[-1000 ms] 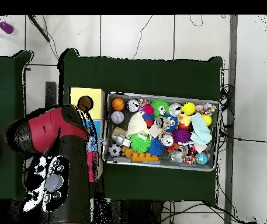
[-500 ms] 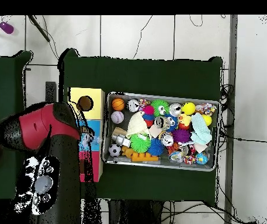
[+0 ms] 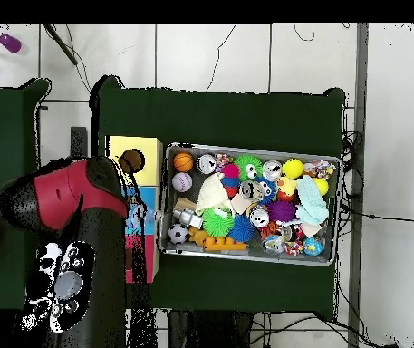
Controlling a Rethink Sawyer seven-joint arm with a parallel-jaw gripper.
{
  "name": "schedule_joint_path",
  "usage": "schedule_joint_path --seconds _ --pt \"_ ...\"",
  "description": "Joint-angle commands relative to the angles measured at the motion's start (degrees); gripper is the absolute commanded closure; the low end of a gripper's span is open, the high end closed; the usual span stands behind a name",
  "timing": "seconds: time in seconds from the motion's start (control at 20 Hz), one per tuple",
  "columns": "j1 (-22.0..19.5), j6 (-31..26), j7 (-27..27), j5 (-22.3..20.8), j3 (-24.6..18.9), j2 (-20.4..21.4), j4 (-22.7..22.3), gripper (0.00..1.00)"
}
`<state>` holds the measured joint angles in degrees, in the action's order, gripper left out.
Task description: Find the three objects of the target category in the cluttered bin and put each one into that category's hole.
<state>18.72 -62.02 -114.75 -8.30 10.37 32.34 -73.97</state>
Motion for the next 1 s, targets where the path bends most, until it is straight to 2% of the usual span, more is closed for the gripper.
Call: schedule_joint_path --seconds 0.05,0.35,0.4,1.0 --pt "-0.91 4.59 -15.64 1.69 0.26 -2.86 -2.25 1.00" --pt "-0.90 7.56 -14.10 1.38 0.38 -2.38 -3.48 1.00" --pt "-0.72 7.84 -13.83 1.36 0.62 -2.47 -3.36 0.00" --pt "0.00 6.99 -13.25 0.89 1.56 -3.00 -2.52 0.00"
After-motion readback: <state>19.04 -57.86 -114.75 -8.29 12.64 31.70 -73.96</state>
